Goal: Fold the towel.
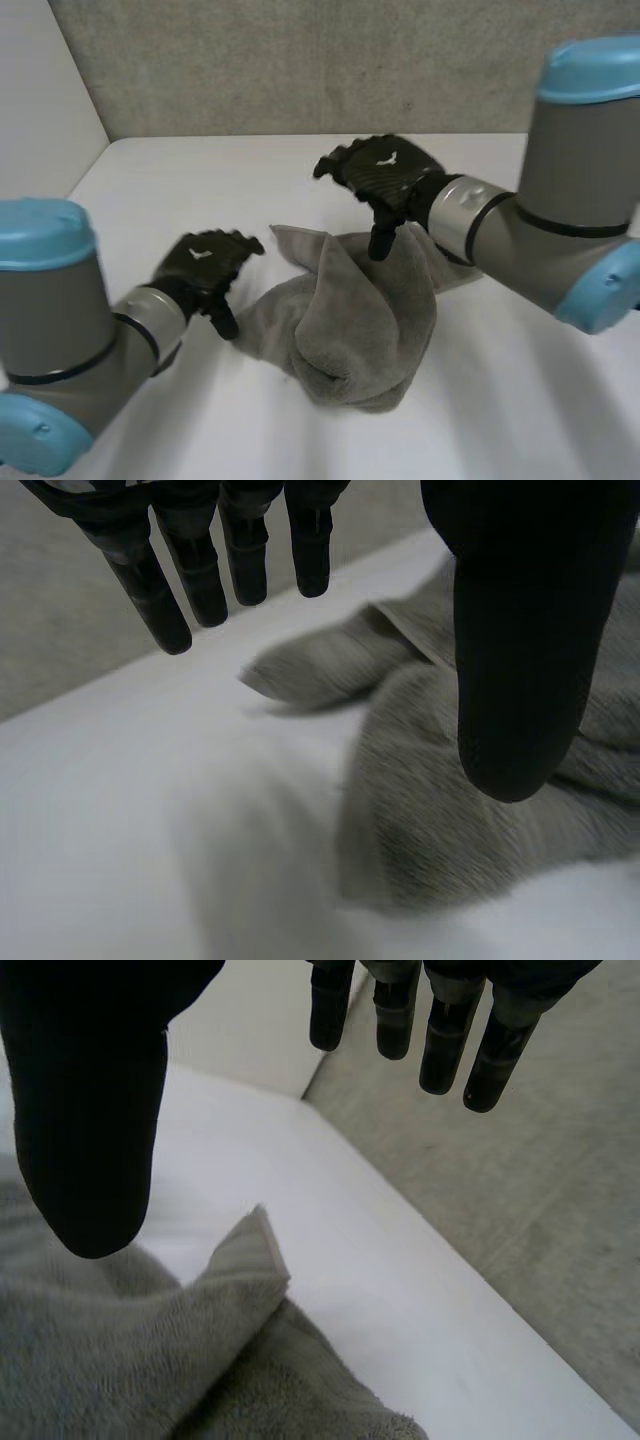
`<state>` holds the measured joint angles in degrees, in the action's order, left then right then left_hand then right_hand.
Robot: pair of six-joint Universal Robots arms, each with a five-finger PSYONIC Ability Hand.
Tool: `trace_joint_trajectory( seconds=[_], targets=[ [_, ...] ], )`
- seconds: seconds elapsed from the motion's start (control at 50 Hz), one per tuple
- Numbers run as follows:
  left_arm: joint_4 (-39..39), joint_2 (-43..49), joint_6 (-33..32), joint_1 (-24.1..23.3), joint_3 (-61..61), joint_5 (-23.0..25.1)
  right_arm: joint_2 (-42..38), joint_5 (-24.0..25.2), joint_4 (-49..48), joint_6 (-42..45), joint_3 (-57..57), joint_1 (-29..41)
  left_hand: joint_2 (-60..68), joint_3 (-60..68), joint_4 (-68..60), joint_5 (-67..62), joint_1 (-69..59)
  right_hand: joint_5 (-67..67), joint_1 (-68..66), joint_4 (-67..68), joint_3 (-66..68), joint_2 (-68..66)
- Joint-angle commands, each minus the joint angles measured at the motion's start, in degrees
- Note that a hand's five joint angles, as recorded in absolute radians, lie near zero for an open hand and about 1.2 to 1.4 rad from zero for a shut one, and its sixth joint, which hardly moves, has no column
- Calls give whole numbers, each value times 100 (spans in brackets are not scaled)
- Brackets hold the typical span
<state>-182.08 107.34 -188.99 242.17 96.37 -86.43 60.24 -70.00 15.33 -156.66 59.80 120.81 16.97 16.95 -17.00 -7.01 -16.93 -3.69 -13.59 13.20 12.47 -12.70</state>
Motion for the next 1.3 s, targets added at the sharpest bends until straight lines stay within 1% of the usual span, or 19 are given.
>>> trace_joint_trajectory(
  seconds=[0.02,0.1,0.44,0.48,0.5,0.54,0.56,0.6,0.62,0.64,0.66,0.7,0.82,0.86,0.88,0.92,1.02,1.16,1.3],
  targets=[
    [-108,622,-164,-249,-242,-32,-733,127,76,1032,-302,144,266,269,-264,-262,-271,-94,-103,143,215,-193],
    [-266,911,-173,-337,-347,-49,-1128,179,85,1488,-433,179,283,286,-281,-279,-287,-110,-120,160,232,-209],
    [-442,1342,-173,-390,-426,-49,-2201,109,67,2157,-1075,241,956,958,-953,-952,-960,-851,-860,900,972,-950],
    [-442,1395,-182,-390,-453,-49,-2271,57,58,2227,-1128,241,1189,1192,-1187,-1185,-1194,-1837,-1847,1886,1959,-1936],
    [-442,1395,-182,-390,-453,-49,-2271,56,58,2227,-1128,241,1191,1194,-1189,-1187,-1196,-1843,-1853,1892,1964,-1942],
    [-451,1404,-173,-390,-505,-58,-2289,30,-3,2227,-1137,241,2780,2782,-2777,-2776,-2784,-3933,-3943,3982,4054,-4032],
    [-451,1404,-173,-390,-506,-58,-2289,30,-3,2227,-1137,241,2789,2792,-2787,-2785,-2794,-3945,-3955,3995,4067,-4045],
    [-521,1404,-173,-390,-567,-49,-2289,-49,-126,2236,-1154,241,4446,4449,-4444,-4442,-4451,-6618,-6628,6667,6740,-6717],
    [-521,1404,-173,-390,-567,-49,-2289,-49,-126,2236,-1154,241,4454,4457,-4452,-4451,-4459,-6631,-6641,6680,6752,-6730],
    [-582,1404,-173,-390,-585,-58,-2306,-119,-240,2236,-1198,241,5237,5240,-5235,-5233,-5242,-6631,-6641,6680,6753,-6730],
    [-583,1404,-173,-390,-585,-58,-2306,-119,-241,2236,-1198,241,5245,5248,-5243,-5241,-5250,-6631,-6641,6680,6753,-6730],
    [-732,1369,-182,-390,-663,-75,-2324,-320,-433,2227,-1356,241,6299,6302,-6297,-6295,-6304,-6631,-6641,6680,6753,-6730],
    [-785,1210,-173,-354,-1182,-102,-2201,-981,-847,2166,-1910,232,6303,6305,-6300,-6299,-6307,-6631,-6641,6680,6753,-6730],
    [-785,939,-164,-293,-1716,-154,-1887,-1514,-1433,1921,-2260,153,6303,6305,-6300,-6299,-6307,-6631,-6641,6680,6753,-6730],
    [-785,938,-164,-293,-1718,-155,-1885,-1517,-1436,1919,-2262,153,6303,6305,-6300,-6299,-6307,-6631,-6641,6680,6753,-6730],
    [-811,658,-155,-188,-2269,-399,-1299,-1850,-2205,1343,-2192,5,6303,6305,-6300,-6299,-6307,-6631,-6641,6680,6753,-6730],
    [-812,297,-138,93,-2842,-751,-420,-1921,-2771,717,-1570,-321,6303,6305,-6300,-6299,-6307,-6631,-6641,6680,6753,-6730],
    [-759,-11,-138,138,-2404,-770,190,-1745,-2280,751,-434,-383,6303,6305,-6300,-6299,-6307,-6631,-6641,6680,6753,-6730],
    [-776,-64,-182,138,-694,-726,260,-1552,-438,1224,1137,-550,6303,6305,-6300,-6299,-6307,-6631,-6641,6680,6753,-6730]
  ],
)
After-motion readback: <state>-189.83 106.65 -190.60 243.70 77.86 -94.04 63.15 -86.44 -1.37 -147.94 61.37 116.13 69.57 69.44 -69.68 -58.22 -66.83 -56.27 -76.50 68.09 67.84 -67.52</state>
